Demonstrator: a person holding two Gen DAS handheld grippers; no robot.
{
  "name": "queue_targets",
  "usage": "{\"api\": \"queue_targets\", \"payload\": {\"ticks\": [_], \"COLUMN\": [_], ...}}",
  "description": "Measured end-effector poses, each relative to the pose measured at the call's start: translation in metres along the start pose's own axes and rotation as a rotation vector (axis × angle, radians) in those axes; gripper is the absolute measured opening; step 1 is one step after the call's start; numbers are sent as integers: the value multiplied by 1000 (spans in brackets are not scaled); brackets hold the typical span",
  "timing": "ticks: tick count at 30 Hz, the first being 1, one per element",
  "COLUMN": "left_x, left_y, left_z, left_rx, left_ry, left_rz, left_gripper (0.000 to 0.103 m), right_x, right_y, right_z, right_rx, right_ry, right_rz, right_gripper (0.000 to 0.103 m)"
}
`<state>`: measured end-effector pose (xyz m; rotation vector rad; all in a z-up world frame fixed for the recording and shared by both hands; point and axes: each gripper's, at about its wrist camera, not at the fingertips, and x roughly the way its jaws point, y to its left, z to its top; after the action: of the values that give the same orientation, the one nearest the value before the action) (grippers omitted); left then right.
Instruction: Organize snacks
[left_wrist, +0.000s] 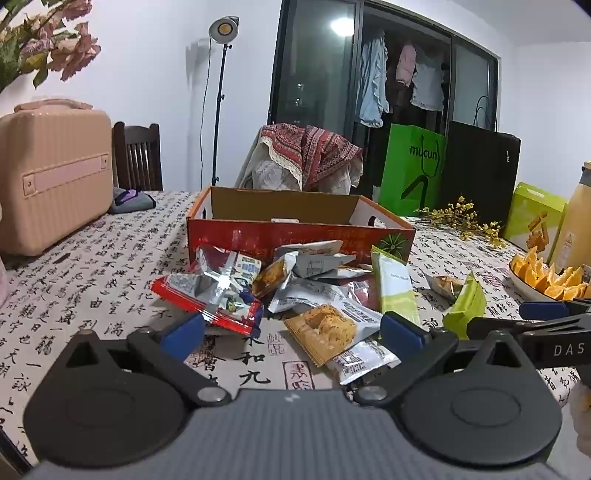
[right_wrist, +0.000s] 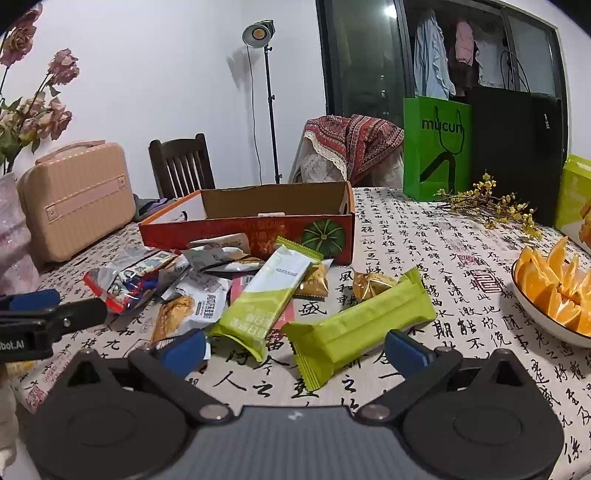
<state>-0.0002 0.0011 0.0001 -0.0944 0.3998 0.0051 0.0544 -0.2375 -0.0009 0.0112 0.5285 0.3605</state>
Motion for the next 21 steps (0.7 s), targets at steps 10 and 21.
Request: {"api": "queue_targets", "payload": {"ticks": [10,21], "left_x": [6,2], "left_y": [2,-1], "left_z": [-5,-1], "left_rx": [-19,-13], "left_ry": [17,16], "left_rz": [-13,-15], "left_gripper": [103,103], "right_x": [1,1], "right_y": [1,1], "right_z": [0,0], "right_rx": [-1,-3], "right_ry": [1,2], "right_rz": [0,-3], "right_gripper": [103,103]}}
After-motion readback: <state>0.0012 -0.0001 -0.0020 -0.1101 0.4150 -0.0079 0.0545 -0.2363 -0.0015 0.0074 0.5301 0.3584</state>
